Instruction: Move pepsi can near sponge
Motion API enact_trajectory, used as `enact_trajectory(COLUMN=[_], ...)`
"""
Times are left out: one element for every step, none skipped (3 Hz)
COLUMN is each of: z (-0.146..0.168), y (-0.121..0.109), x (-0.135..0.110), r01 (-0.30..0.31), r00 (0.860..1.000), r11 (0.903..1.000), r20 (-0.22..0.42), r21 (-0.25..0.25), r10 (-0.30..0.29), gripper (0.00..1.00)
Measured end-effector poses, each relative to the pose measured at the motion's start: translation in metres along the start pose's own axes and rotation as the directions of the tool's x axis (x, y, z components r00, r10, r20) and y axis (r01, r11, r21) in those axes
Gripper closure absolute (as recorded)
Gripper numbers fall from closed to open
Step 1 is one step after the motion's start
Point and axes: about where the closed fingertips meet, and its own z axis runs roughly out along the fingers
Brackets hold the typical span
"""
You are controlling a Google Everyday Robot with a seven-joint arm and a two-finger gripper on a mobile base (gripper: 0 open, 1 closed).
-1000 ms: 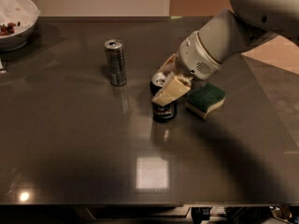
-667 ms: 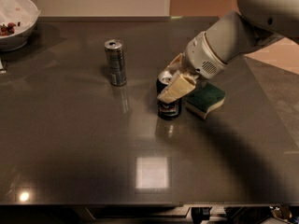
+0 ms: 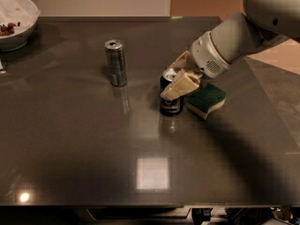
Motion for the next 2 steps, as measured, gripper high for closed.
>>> enact_trajectory(z=[0.0003, 0.0003], y=[0.0008, 0.0008], x=[-0.0012, -0.0012], r01=[0.002, 0.002], r00=[1.0, 1.0], r11=[1.0, 1.0], r20=[0.0, 0.0], r21=[-0.001, -0.001], r10=[-0.002, -0.002], gripper=[0.0, 0.0])
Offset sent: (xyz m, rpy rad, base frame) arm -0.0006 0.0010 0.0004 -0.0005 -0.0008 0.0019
